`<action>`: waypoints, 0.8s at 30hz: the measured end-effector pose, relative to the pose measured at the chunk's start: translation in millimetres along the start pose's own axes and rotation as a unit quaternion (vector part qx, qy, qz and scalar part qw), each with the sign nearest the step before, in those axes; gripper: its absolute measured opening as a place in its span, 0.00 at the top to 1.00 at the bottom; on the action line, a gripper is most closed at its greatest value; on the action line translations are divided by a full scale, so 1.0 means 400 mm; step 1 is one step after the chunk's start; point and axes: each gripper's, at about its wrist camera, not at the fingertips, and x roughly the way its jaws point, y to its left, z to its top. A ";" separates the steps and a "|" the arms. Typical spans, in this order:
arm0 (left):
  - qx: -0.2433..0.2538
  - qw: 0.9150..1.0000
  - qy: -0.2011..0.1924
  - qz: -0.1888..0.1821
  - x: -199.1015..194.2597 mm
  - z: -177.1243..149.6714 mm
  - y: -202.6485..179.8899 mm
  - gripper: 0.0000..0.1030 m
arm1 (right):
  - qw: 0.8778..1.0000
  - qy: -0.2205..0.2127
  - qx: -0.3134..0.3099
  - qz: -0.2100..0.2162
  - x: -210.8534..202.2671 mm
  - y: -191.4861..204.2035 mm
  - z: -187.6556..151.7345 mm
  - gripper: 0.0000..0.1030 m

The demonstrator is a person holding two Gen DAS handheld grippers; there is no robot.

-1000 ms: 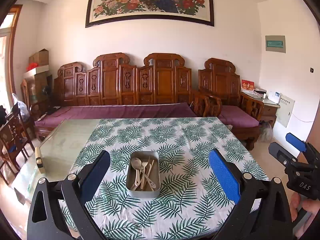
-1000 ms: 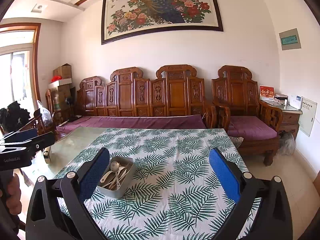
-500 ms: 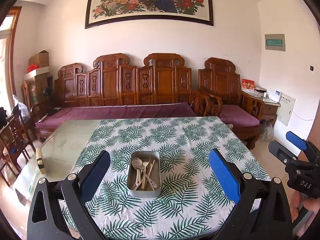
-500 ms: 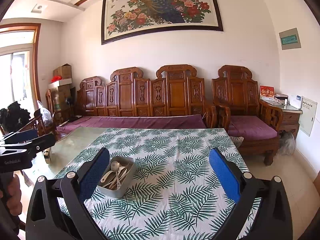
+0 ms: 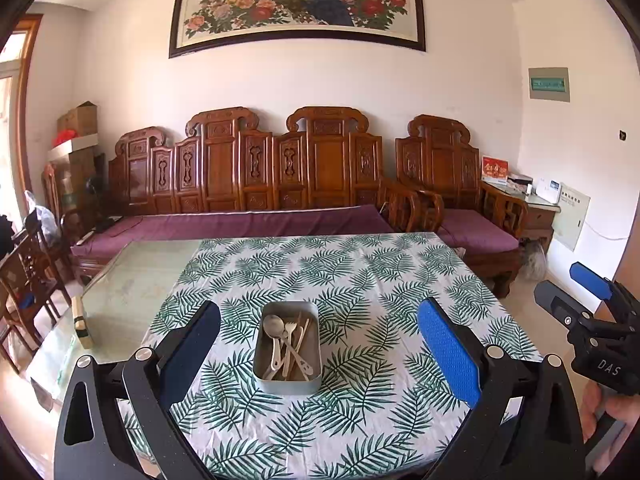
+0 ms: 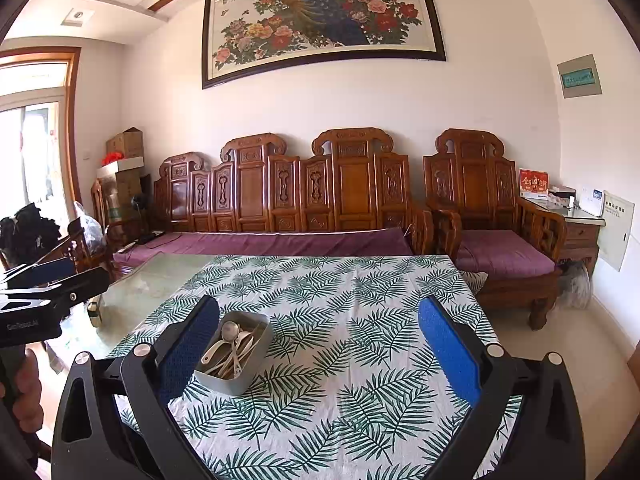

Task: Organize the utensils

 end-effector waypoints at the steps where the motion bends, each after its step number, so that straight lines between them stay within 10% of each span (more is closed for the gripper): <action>1: 0.000 1.000 0.000 0.000 -0.001 0.000 0.000 0.08 | 1.000 0.000 0.000 0.000 0.000 -0.002 0.001 0.03; 24: 0.000 1.000 -0.003 -0.004 -0.006 -0.003 -0.013 0.08 | 1.000 0.000 0.000 0.000 0.002 -0.004 -0.003 0.03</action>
